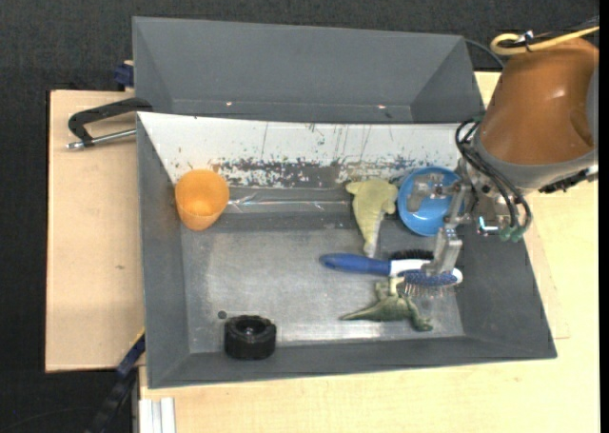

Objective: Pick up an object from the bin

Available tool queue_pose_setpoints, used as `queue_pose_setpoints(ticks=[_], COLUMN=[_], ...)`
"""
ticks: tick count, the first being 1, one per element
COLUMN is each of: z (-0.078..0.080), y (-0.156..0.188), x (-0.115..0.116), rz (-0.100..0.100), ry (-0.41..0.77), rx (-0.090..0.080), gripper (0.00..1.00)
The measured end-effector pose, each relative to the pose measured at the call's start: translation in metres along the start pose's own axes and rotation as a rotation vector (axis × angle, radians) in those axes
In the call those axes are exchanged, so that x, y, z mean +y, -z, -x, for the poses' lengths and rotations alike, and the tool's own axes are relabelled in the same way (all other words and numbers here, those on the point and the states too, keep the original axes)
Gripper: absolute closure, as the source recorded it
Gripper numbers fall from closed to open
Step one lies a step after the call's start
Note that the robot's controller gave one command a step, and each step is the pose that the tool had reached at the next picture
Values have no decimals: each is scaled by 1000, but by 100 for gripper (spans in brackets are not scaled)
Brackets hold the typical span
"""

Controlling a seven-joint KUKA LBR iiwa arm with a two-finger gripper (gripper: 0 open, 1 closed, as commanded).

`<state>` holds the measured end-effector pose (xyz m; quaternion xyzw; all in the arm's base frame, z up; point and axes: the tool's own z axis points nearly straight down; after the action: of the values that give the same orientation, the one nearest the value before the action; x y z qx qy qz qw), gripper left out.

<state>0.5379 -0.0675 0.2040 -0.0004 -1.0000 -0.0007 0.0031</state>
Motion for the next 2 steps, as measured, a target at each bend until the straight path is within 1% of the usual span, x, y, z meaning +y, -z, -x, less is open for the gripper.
queue_pose_setpoints(ticks=[1,2], z=[-18,-17], y=[-137,-136], x=[-27,-27], rz=[0,-2], ry=[122,123], rx=[0,-6], gripper=[0,0])
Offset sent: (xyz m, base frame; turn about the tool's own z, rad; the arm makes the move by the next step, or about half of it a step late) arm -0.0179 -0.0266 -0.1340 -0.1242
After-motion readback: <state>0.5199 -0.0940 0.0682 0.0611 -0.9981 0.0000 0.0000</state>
